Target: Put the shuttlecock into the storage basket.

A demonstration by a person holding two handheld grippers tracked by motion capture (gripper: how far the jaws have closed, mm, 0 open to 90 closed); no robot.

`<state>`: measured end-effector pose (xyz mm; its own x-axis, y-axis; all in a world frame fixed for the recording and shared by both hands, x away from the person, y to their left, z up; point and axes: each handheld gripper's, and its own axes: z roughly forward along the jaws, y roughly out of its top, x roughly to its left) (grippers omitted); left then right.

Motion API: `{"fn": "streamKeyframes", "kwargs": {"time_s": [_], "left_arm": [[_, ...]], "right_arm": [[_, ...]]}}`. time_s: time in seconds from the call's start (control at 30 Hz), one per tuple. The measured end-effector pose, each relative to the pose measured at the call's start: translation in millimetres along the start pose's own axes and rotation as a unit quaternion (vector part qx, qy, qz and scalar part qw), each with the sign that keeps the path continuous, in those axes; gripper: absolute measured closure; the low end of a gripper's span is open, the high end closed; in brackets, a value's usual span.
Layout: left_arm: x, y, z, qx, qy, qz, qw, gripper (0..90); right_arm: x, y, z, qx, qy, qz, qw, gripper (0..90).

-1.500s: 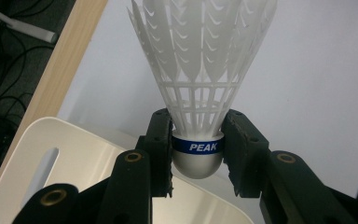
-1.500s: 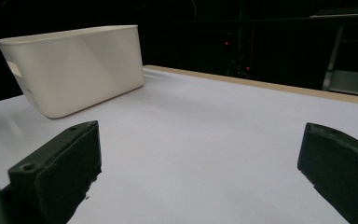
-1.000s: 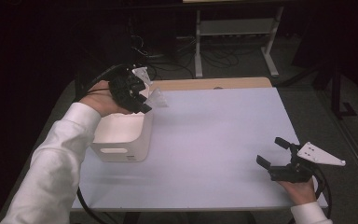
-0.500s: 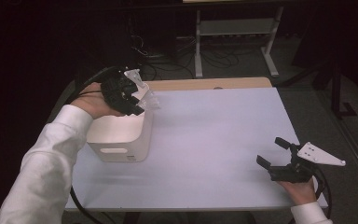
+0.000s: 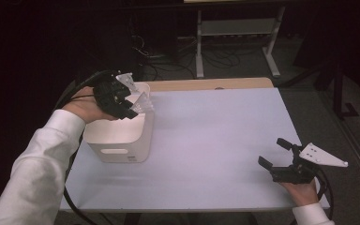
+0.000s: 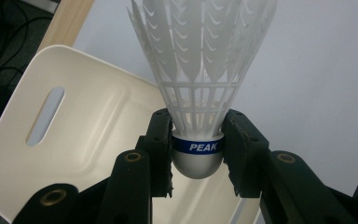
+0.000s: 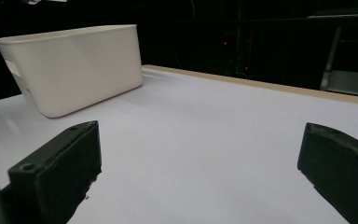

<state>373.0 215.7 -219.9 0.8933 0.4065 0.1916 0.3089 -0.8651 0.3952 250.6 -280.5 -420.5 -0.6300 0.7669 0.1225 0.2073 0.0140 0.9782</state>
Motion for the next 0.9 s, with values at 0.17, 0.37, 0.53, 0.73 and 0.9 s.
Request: {"fn": "streamKeyframes", "kwargs": {"time_s": [0.17, 0.37, 0.53, 0.73, 0.9], "left_arm": [[-0.2, -8.2, -0.9, 0.004, 0.001, -0.005, 1.0, 64.3], [0.5, -17.9, -2.0, 0.007, 0.003, -0.01, 0.9999, 64.3], [-0.5, -25.1, -1.4, 0.003, 0.002, -0.019, 0.9998, 64.3], [0.2, -35.1, 2.6, 0.009, -0.002, -0.025, 0.9996, 64.2], [0.3, -40.6, 7.6, 0.011, -0.005, -0.031, 0.9995, 64.2]], "right_arm": [[0.1, -0.1, -0.1, 0.001, 0.0, 0.0, 1.0, 0.0], [0.2, -0.2, -0.1, 0.001, 0.0, 0.001, 1.0, 0.0], [0.3, -0.2, -0.1, 0.002, -0.001, 0.0, 1.0, 0.0], [0.1, -0.4, -0.1, 0.003, -0.002, -0.001, 1.0, 0.0], [0.2, -0.6, 0.0, 0.004, -0.002, 0.001, 1.0, 0.0]]}}
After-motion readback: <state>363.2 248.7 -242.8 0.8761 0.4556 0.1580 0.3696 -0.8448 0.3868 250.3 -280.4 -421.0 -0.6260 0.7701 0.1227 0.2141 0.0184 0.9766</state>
